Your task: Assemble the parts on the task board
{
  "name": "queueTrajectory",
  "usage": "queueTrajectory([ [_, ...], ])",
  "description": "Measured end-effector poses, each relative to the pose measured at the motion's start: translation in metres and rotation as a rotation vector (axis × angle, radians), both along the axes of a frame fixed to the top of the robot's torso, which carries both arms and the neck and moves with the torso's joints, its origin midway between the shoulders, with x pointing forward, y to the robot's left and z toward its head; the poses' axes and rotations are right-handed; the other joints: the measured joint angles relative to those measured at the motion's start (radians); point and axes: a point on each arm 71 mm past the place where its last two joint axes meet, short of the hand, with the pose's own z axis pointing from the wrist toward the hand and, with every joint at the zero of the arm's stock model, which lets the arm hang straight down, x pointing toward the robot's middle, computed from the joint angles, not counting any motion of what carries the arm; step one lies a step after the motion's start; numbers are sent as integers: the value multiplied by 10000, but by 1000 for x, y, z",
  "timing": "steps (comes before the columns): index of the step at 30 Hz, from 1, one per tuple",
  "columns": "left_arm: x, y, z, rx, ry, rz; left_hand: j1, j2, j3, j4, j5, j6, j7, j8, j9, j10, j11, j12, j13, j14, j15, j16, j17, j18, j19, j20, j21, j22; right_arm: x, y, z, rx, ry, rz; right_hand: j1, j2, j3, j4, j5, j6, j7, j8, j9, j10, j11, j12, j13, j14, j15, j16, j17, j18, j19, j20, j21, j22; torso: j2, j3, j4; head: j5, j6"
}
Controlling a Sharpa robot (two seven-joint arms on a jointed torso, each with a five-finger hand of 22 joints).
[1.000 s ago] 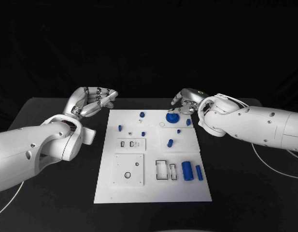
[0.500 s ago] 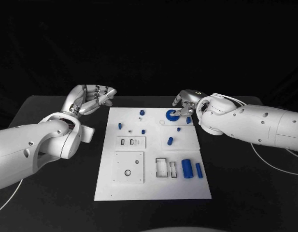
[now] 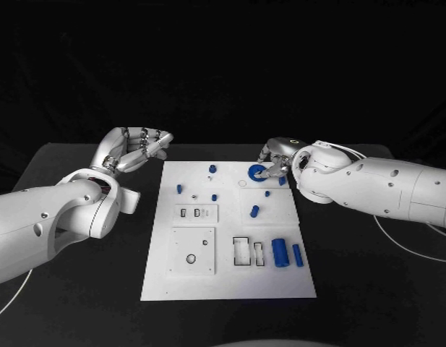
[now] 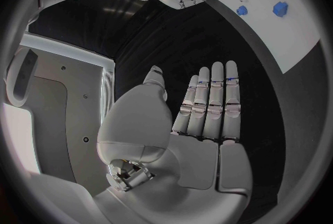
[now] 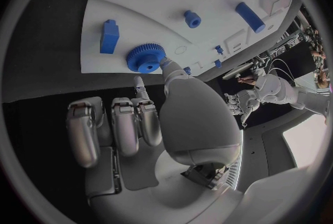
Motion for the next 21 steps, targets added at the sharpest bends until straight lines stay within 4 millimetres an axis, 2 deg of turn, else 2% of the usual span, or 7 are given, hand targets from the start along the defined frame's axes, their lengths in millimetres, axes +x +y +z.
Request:
queueTrajectory([
  [5,0,0,0,0,4,8,0,0,0,0,0,0,0,0,0,0,0,0,-1,0,0,0,0,0,0,0,0,0,1,1,-1,-75,100,-37,41,-41,110,-33,42,36,36,0,30,0,-1,0,0,0,0,0,-1,0,0,0,0,-1,-2,2,6,22,-4],
  [10,0,1,0,4,5,29,0,0,0,0,0,0,0,0,0,0,0,0,-1,0,0,0,1,0,0,0,0,1,1,1,-2,-144,193,-98,43,-39,234,-102,41,69,2,0,54,0,-1,0,-1,0,0,0,-1,0,0,0,0,-1,-4,2,6,39,-9],
  [19,0,2,0,2,9,31,0,0,0,0,0,0,0,0,-1,0,0,0,-2,0,0,0,1,1,0,0,0,1,1,1,-3,-213,294,-158,215,54,386,-201,40,161,-19,0,86,0,-1,0,-1,0,0,0,-2,1,0,1,-1,-3,-1,2,1,67,-1],
  [21,0,2,0,1,10,28,0,0,0,0,0,0,0,0,-1,0,0,0,-2,0,0,0,1,1,0,0,0,1,1,1,-3,-218,296,-165,292,132,440,-255,40,205,-28,0,106,0,-1,0,-1,0,0,0,-2,0,0,1,-1,-3,1,3,3,78,-8],
])
